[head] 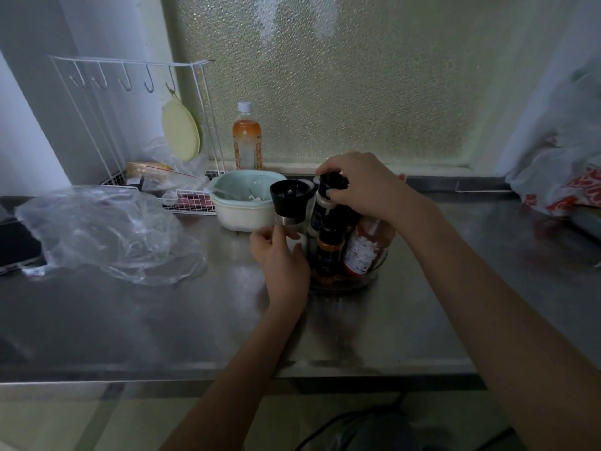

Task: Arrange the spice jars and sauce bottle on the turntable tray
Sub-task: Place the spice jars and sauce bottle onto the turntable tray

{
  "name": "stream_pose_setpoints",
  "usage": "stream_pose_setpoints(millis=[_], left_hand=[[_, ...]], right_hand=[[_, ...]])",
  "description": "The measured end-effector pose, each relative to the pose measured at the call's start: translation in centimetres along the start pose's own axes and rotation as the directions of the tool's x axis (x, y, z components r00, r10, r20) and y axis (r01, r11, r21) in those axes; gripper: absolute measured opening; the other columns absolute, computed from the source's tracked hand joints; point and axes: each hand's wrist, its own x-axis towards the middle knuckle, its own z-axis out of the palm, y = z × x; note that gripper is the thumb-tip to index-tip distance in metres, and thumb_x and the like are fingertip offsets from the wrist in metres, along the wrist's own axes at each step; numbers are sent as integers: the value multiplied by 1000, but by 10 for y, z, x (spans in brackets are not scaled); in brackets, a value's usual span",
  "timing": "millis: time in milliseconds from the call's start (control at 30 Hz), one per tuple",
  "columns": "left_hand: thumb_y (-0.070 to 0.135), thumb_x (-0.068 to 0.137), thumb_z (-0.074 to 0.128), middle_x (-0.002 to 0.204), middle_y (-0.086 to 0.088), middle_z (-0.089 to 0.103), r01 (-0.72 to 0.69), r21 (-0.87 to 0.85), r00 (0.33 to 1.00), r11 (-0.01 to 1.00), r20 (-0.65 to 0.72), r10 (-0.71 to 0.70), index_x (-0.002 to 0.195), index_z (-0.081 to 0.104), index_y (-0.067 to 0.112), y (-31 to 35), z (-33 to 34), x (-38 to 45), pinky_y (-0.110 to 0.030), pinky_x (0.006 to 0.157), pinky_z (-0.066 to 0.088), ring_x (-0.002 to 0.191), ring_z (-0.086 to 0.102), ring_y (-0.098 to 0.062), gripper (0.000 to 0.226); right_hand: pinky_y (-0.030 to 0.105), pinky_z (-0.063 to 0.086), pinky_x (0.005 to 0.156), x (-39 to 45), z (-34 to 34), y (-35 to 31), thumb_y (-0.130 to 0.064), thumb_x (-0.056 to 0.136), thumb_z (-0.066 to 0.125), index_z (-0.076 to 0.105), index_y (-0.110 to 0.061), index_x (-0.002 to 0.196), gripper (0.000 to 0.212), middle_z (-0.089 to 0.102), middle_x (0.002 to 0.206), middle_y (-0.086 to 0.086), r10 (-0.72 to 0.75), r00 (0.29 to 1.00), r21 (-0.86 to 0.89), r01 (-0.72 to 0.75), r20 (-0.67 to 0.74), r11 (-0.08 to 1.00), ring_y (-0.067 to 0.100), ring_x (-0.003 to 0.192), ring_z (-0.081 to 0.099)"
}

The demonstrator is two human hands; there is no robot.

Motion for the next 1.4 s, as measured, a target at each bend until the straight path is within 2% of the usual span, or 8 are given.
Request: stream_pose_setpoints(millis=[333,500,700,833,1067,1200,1300,1400], left_hand=[[-11,69,58,121,-23,42,-18,50,1000,999,14,17,95,59,1,6,-3,-3,-28,97,30,116,36,-32,28],[-1,68,61,100,-21,51,-112,107,993,988,31,110,86,61,3,5,-3,-5,-41,77,44,92,45,-32,19],[20,74,53,75,-9,61,-269,138,958,953,143,250,82,53,14,13,-3,-9,-33,62,39,66,56,-31,11],[37,76,51,50,2,55,-329,114,942,937,108,318,72,48,15,19,-8,-13,-25,57,35,47,54,-23,22],[61,72,54,48,0,61,-381,324,924,866,167,344,80,57,14,19,-2,-19,-27,53,44,41,57,-21,48],[53,69,69,43,-1,57,-355,382,935,853,138,327,85,56,12,18,0,-17,-24,52,44,36,54,-22,45],[37,64,82,48,-3,60,-309,302,951,902,111,289,94,44,12,20,1,-18,-25,48,44,38,57,-24,55],[31,73,77,61,-6,65,-230,216,969,949,137,204,94,33,18,22,1,-18,-27,43,41,49,62,-29,50]], right_hand=[[20,30,81,6,-8,-5,-19,78,67,60,-15,120,43,55,118,13,10,983,75,4,-185,997,23,110,50],[32,41,89,22,6,-1,-22,80,69,60,-15,116,38,56,121,13,40,999,-56,-41,-20,998,27,110,53],[37,46,89,28,9,-11,-17,84,66,61,-16,120,36,57,123,12,51,998,-154,-46,29,987,29,110,56],[34,41,80,28,12,-17,-7,85,56,64,-24,112,34,59,121,7,49,998,-226,-39,39,973,27,107,57],[38,49,92,21,8,-19,3,84,51,61,-22,123,46,62,125,9,56,980,-184,-21,189,983,26,109,60],[37,52,93,3,-21,-12,1,89,49,64,-16,116,36,70,108,9,2,997,162,11,-79,987,17,100,66],[32,53,85,-24,-24,0,-6,89,50,65,-20,106,27,70,97,-1,16,898,224,93,-440,970,12,89,65],[26,50,77,-55,0,10,-13,89,53,61,-21,103,18,65,94,-2,128,806,277,46,-578,960,16,87,60]])
